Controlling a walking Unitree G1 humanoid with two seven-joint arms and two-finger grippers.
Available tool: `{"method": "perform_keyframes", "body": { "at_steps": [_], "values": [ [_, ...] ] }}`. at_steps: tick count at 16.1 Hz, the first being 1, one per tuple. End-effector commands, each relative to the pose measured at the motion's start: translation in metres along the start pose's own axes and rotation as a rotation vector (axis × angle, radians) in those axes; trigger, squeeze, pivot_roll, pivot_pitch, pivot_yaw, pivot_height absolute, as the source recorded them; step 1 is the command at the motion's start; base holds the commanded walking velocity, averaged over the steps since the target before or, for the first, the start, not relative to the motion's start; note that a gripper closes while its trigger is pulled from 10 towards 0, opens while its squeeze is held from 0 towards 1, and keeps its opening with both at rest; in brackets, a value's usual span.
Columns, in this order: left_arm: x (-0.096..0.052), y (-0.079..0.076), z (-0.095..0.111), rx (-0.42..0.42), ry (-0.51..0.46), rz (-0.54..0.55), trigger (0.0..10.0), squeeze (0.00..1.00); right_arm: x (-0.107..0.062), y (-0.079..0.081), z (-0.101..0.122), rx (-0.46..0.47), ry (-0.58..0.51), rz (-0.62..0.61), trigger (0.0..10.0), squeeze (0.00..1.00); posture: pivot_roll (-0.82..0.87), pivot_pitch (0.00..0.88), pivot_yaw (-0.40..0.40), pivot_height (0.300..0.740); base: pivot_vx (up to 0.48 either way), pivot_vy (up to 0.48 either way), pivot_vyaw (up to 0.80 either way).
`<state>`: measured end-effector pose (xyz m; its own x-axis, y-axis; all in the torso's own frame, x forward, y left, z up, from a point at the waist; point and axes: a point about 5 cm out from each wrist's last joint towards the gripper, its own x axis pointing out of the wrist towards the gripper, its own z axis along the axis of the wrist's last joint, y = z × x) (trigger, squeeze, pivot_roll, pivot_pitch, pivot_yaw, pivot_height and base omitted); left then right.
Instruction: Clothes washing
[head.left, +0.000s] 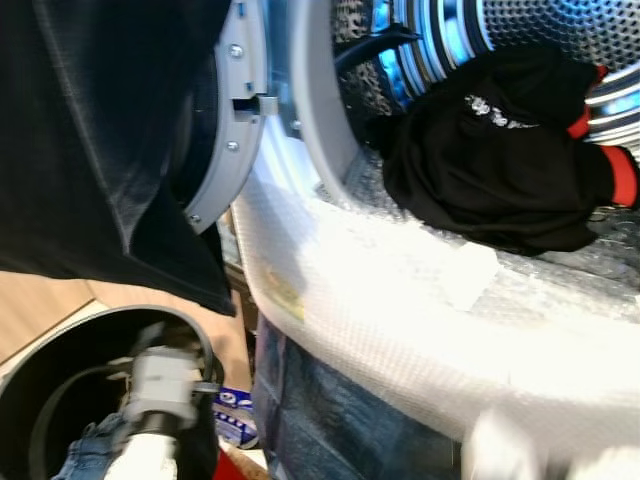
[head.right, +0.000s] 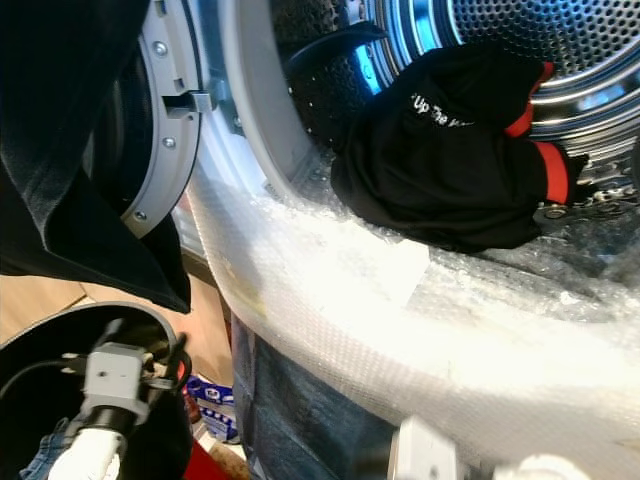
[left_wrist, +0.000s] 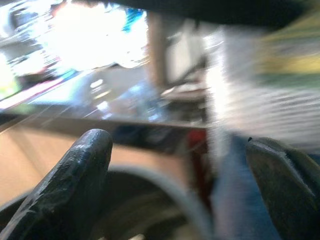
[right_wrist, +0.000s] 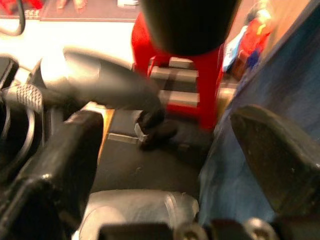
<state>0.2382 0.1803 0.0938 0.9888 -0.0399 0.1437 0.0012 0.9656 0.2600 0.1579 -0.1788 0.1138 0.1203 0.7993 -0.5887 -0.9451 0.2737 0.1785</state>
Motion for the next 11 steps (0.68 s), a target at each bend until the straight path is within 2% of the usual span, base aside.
{"method": "perform_keyframes", "body": {
  "at_steps": [1,2,4,5,6,9,10,11],
  "values": [
    [-0.009,-0.017,0.0,0.038,0.04,-0.222,10.0,0.0,0.011,0.003,-0.023,0.039,0.027,0.016,10.0,0.0,-0.12,0.045,-0.035,0.74,0.0,0.0,0.0],
    [-0.015,-0.029,0.001,0.042,0.082,-0.385,10.0,0.0,0.02,0.002,-0.041,0.084,0.059,0.005,10.0,0.0,-0.12,0.045,-0.035,0.74,0.0,0.0,0.0],
    [-0.024,-0.046,-0.005,0.022,0.18,-0.607,10.0,0.0,0.034,-0.003,-0.069,0.118,0.111,-0.059,10.0,0.0,-0.11,0.041,-0.033,0.74,0.0,0.0,0.0],
    [-0.027,-0.053,-0.009,-0.001,0.226,-0.685,10.0,0.0,0.042,-0.009,-0.08,0.153,0.103,-0.107,10.0,0.0,-0.1,0.037,-0.026,0.74,0.0,0.0,0.0],
    [-0.031,-0.066,-0.019,-0.022,0.289,-0.793,10.0,0.0,0.054,-0.015,-0.095,0.237,0.092,-0.176,10.0,0.0,-0.1,0.033,-0.019,0.74,0.0,0.0,0.0],
    [-0.03,-0.089,-0.023,-0.126,0.333,-0.878,10.0,0.0,0.075,-0.02,-0.123,0.393,0.11,-0.298,10.0,0.0,-0.11,0.034,-0.01,0.74,0.0,0.0,0.0],
    [-0.028,-0.101,-0.03,-0.123,0.373,-0.928,10.0,0.0,0.083,-0.023,-0.136,0.497,0.107,-0.379,10.0,0.0,-0.1,0.034,0.004,0.74,0.0,0.0,0.0],
    [-0.028,-0.104,-0.033,-0.11,0.392,-0.948,10.0,0.0,0.086,-0.023,-0.141,0.538,0.105,-0.406,10.0,0.0,-0.1,0.034,0.004,0.74,0.0,0.0,0.0]
  ]
}}
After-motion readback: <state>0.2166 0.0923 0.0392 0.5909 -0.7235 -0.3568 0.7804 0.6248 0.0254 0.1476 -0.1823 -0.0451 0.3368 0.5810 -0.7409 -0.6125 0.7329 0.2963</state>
